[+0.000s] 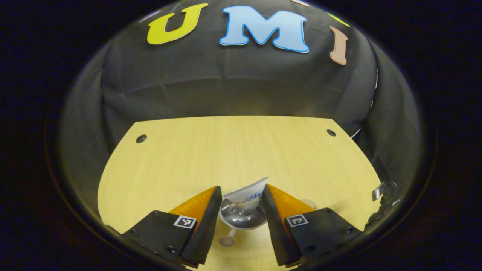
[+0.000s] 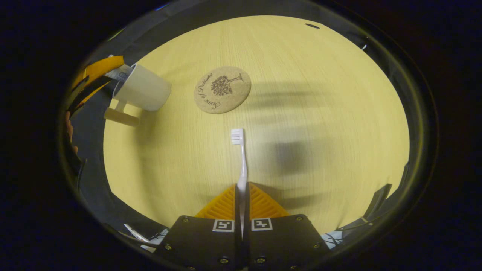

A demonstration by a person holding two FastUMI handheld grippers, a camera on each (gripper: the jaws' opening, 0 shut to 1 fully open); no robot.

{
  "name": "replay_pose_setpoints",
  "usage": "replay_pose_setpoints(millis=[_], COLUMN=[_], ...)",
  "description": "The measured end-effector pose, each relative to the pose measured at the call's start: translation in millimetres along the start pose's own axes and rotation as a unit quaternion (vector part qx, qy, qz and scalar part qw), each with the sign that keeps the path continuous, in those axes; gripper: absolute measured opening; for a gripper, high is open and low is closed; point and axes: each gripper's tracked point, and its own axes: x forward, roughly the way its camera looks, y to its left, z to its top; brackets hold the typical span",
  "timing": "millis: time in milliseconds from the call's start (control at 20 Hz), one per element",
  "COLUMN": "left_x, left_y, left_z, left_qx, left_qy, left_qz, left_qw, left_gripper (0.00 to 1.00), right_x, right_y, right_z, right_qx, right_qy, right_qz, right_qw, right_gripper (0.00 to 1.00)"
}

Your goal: Put the toothbrush and toothpaste on the desktop into the cup, then pick up the cup and place it on the coaster on the desktop.

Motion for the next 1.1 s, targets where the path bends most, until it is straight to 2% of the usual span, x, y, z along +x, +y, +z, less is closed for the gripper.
replay_pose_setpoints(millis=[150,300,600,850,1100], left_x=[-19.7,-42.7,-81.3,-105.0,-131.6], left_y=[2.7,11.9,42.6,80.8,128.7], left_z=[2.6,1.1,-14.0,-29.3,-43.6], left_qx=[-0.004,-0.014,-0.037,-0.052,-0.061], left_qy=[-0.013,-0.024,-0.028,-0.026,-0.021], left_qz=[0.004,0.007,0.016,0.041,0.069], left_qw=[1.000,1.000,0.999,0.997,0.996], left_gripper=[0.72,0.72,0.71,0.72,0.72], right_x=[-16.0,-38.2,-85.7,-133.4,-114.8], right_y=[3.8,13.1,64.8,107.0,157.6], right_z=[14.4,45.5,133.3,186.9,221.9], right_qx=[0.011,0.009,-0.016,-0.026,-0.001], right_qy=[-0.019,-0.059,-0.159,-0.205,-0.229], right_qz=[0.006,0.009,0.035,0.063,0.086], right_qw=[1.000,0.998,0.987,0.976,0.970], right_gripper=[0.02,0.02,0.02,0.03,0.02])
